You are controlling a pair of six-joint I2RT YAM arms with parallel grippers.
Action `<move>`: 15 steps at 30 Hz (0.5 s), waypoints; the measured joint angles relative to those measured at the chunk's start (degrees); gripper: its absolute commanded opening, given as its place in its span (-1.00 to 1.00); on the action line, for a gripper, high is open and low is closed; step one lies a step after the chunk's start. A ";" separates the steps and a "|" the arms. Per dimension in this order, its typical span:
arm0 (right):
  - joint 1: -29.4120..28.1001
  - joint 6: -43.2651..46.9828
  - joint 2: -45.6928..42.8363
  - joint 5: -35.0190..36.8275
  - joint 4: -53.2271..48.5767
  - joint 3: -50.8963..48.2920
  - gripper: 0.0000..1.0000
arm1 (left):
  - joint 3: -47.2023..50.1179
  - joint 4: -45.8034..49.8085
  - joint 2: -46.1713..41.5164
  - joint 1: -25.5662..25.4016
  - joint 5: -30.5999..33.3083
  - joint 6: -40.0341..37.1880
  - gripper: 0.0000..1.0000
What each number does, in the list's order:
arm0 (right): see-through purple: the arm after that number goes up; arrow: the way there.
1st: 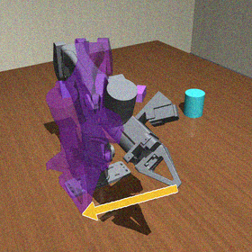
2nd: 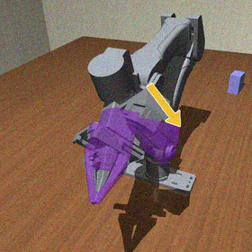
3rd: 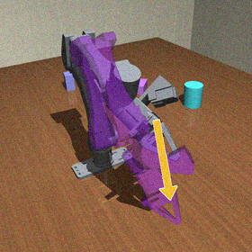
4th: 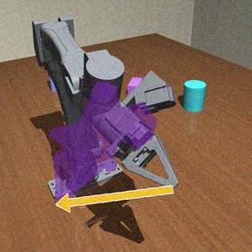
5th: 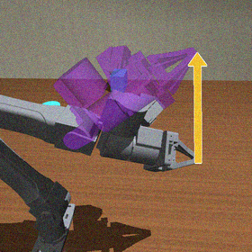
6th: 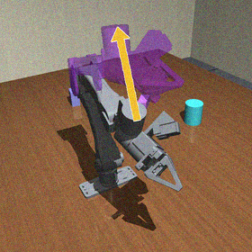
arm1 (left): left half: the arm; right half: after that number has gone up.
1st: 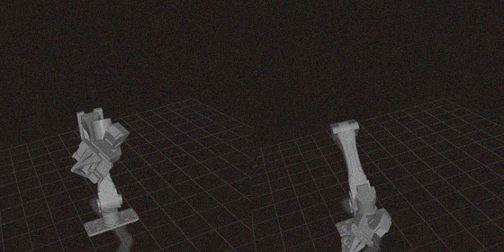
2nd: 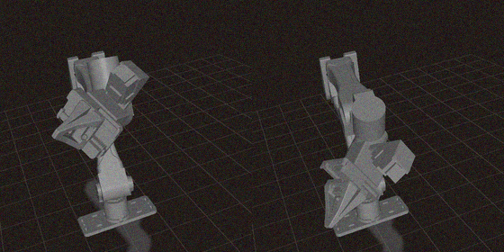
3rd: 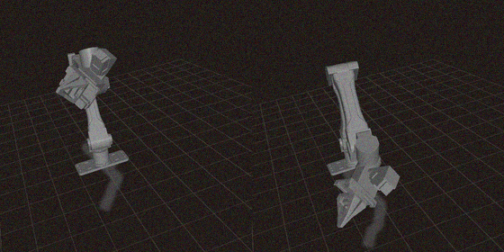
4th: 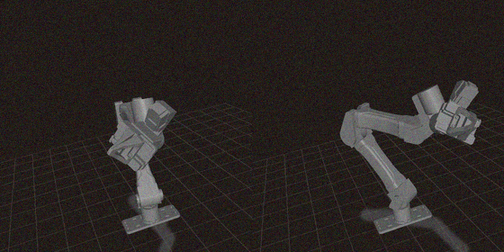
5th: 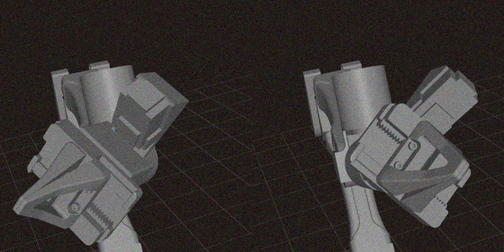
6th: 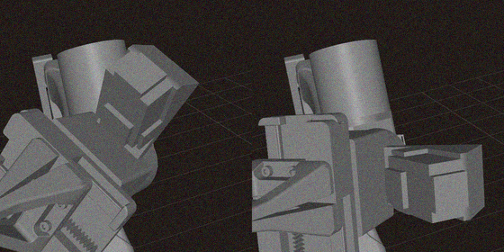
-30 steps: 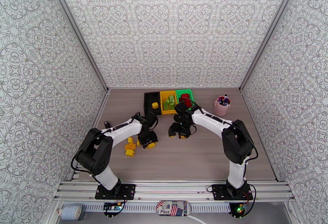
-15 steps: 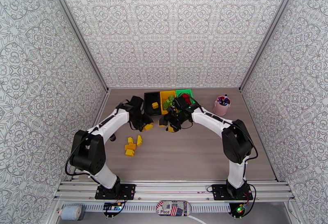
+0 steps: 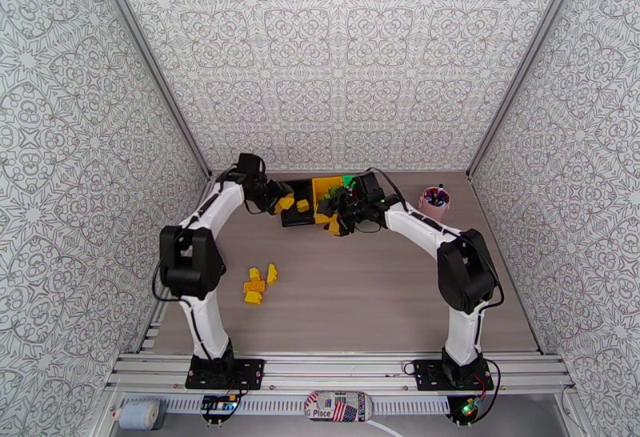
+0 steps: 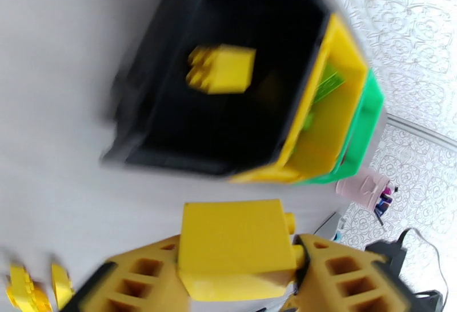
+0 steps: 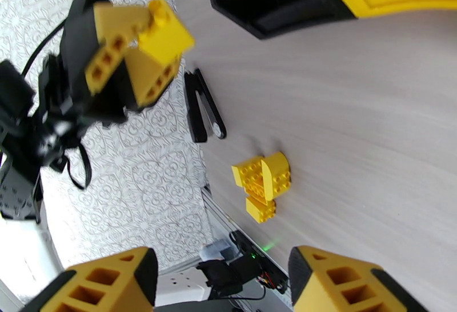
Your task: Sort the legos into containers by color
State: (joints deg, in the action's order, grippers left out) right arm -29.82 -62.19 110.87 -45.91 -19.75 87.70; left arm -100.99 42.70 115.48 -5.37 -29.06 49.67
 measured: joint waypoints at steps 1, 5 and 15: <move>0.07 0.00 0.00 0.00 -0.02 0.00 0.30 | -1.86 0.15 1.18 0.13 -0.20 -0.11 0.55; 0.22 0.07 0.00 0.09 -0.28 0.00 0.31 | -6.91 0.76 3.61 0.63 -1.16 -0.42 0.61; 0.22 4.00 0.00 2.23 -6.91 1.14 0.30 | -7.67 2.86 2.99 0.63 -0.52 -2.47 0.62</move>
State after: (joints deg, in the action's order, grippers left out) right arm -29.61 -58.19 110.87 -43.68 -26.65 88.84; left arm -108.66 45.56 118.48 -4.73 -29.58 47.20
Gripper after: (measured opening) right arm 0.653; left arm 0.809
